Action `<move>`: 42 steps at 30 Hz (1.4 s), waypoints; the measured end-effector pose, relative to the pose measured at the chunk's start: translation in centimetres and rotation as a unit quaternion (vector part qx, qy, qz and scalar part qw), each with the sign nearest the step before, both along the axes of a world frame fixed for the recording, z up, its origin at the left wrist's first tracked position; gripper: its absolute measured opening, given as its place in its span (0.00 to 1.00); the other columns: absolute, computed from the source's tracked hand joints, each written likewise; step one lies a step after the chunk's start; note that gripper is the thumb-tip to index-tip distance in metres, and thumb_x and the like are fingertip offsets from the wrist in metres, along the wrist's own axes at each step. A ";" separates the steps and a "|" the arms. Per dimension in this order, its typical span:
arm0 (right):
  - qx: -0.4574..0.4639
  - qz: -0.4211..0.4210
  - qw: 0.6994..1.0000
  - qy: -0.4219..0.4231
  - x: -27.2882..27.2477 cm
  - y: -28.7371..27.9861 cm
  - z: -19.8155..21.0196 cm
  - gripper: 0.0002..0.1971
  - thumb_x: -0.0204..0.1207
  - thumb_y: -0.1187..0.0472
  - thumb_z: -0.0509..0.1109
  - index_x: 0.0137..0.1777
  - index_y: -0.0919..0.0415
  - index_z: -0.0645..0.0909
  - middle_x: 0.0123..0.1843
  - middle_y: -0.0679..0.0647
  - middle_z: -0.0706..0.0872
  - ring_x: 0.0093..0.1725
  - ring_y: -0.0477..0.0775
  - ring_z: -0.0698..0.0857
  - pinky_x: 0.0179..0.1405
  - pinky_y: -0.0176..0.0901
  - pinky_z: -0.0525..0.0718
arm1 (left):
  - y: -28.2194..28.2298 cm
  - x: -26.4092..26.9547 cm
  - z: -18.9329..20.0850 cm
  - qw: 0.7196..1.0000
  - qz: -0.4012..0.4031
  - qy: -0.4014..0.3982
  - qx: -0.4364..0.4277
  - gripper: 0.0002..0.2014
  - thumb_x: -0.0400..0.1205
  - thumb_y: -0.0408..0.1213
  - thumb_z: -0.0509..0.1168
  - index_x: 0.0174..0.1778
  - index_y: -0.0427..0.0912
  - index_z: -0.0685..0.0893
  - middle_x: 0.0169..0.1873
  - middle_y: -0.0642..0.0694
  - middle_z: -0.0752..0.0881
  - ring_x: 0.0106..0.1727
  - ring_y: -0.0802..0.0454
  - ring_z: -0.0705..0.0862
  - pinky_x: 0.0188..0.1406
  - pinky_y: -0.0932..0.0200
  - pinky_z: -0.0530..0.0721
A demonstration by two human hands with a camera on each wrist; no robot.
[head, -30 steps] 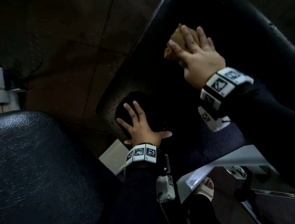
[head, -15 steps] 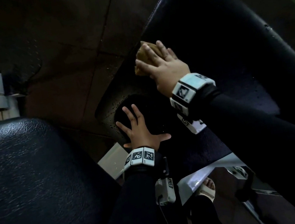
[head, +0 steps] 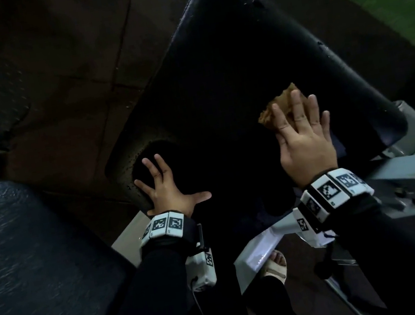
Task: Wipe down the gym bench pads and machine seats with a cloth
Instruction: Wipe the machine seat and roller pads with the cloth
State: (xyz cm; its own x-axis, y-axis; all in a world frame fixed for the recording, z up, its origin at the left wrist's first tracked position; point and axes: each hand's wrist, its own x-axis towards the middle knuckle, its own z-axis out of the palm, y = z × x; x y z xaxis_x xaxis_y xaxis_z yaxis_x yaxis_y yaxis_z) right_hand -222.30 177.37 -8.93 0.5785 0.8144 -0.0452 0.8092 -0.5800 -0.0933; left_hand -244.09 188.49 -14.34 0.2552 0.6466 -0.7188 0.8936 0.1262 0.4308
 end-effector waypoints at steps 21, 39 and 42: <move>0.043 -0.287 0.956 0.039 1.3 -5.5 -0.2 0.28 0.84 0.50 0.47 0.83 0.43 0.43 0.85 0.46 0.38 0.83 0.55 0.38 0.80 0.56 0.37 | -1.4 -0.5 -0.4 0.997 -0.024 0.032 0.068 0.66 0.59 0.71 0.71 0.78 0.63 0.26 0.79 0.56 0.26 0.81 0.39 0.30 0.72 0.24 0.58; 0.076 -0.311 0.947 -0.008 7.5 0.0 1.2 0.25 0.82 0.53 0.48 0.80 0.51 0.62 0.81 0.54 0.61 0.80 0.62 0.56 0.80 0.56 0.47 | -1.4 -0.2 -0.3 0.997 -0.032 0.050 0.057 0.66 0.59 0.72 0.69 0.77 0.62 0.24 0.78 0.55 0.23 0.81 0.36 0.30 0.72 0.25 0.59; 0.069 -0.252 0.965 0.021 4.5 -1.6 0.6 0.27 0.83 0.55 0.48 0.82 0.50 0.53 0.85 0.52 0.49 0.82 0.64 0.45 0.81 0.58 0.42 | -1.5 -0.1 -0.2 0.996 -0.031 0.053 0.063 0.66 0.58 0.74 0.68 0.78 0.60 0.26 0.79 0.53 0.25 0.81 0.35 0.32 0.73 0.26 0.58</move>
State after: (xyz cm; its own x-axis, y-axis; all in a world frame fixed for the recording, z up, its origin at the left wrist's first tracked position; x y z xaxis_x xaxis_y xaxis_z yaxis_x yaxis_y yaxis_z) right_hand -217.80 175.77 -8.33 0.9031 0.4293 0.0119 0.4207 -0.8789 -0.2249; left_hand -244.22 187.02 -14.56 0.2251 0.7186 -0.6580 0.9391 0.0202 0.3432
